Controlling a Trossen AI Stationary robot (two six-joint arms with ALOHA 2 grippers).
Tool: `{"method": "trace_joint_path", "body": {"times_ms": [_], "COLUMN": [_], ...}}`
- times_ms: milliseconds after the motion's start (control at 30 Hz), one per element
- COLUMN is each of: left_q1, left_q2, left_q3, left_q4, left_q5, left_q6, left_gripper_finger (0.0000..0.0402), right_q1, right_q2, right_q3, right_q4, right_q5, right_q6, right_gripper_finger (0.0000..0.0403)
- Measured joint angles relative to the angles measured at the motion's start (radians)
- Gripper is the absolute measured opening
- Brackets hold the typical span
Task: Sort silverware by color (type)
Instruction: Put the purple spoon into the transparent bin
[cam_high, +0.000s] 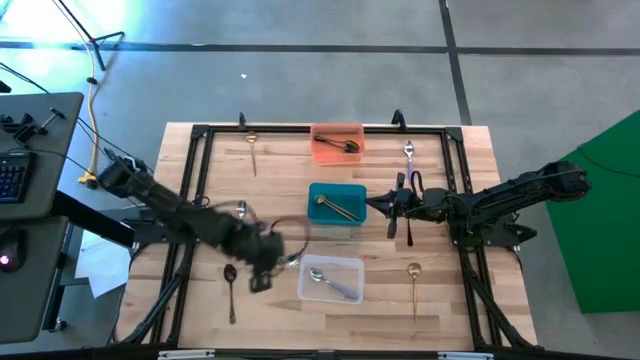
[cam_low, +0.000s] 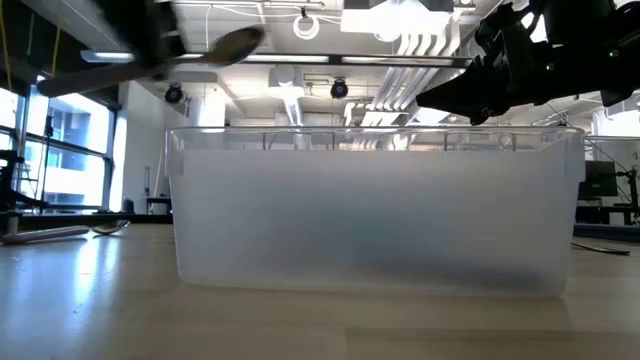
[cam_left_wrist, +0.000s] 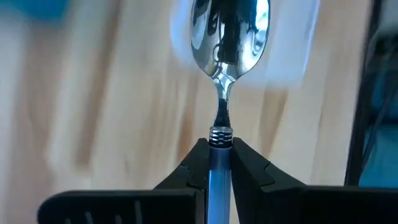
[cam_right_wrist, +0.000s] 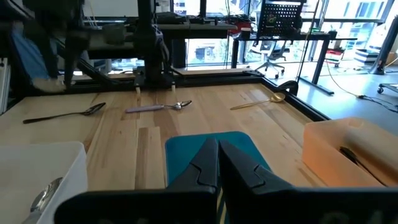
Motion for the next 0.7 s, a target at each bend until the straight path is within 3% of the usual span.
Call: {"method": "trace_joint_path", "body": {"times_ms": [233, 433, 700], "left_q1": [0.153, 0.172, 0.166], "left_q2": [0.101, 0.257, 0.419], "left_q3": [0.145, 0.243, 0.301], "left_q4": [0.176, 0.352, 0.338], "left_q5": [0.025, 0.13, 0.18], "left_q6": [0.282, 0.435, 0.501], "left_gripper_finger": [0.0022, 0.0022, 0.0022], "right_q1": [0.0, 0.0, 0.0], "right_q2": [0.0, 0.001, 0.001], "right_q3": [0.0, -0.001, -0.001], "right_q4": [-0.01, -0.027, -0.027], "right_q5": [0.0, 0.0, 0.0], "right_q6": [0.0, 0.0, 0.014], "right_gripper_finger": [0.0, 0.0, 0.0]}}
